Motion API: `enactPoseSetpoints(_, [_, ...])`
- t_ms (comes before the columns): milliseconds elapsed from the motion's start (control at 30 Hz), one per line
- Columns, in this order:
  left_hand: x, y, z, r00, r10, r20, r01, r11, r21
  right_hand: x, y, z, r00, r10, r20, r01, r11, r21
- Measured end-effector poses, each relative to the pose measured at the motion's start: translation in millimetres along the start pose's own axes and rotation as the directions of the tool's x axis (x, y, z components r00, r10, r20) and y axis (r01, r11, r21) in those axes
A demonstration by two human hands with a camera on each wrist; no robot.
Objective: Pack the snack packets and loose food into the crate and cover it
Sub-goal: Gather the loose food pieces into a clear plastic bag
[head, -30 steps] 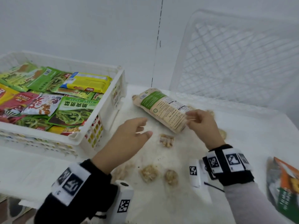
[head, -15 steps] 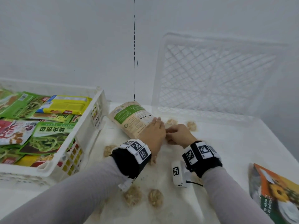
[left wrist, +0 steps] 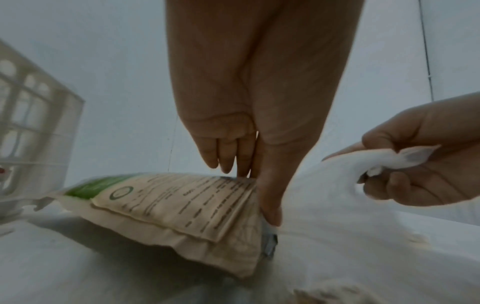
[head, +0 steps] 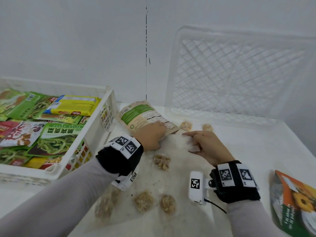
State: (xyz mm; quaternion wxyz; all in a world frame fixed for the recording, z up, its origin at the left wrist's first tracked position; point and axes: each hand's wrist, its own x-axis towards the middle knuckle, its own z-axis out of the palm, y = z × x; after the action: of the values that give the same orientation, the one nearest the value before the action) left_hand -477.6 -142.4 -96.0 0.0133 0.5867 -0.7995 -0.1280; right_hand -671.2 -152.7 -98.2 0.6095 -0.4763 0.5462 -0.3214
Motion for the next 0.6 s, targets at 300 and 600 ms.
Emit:
enactPoseSetpoints(300, [-46, 15, 7, 0.928, 0.102, -0.359, -0.248, 0.888, -0.388, -40, 2, -2, 0.996, -0.082, -0.024, 0.083, 0.876, 0.475])
enactPoseSetpoints(600, [-95, 28, 15, 0.674, -0.027, -0.738, -0.230, 0.942, -0.244, -62, 5, 21, 0.971, 0.011, 0.239, -0.225, 0.378, 0.898])
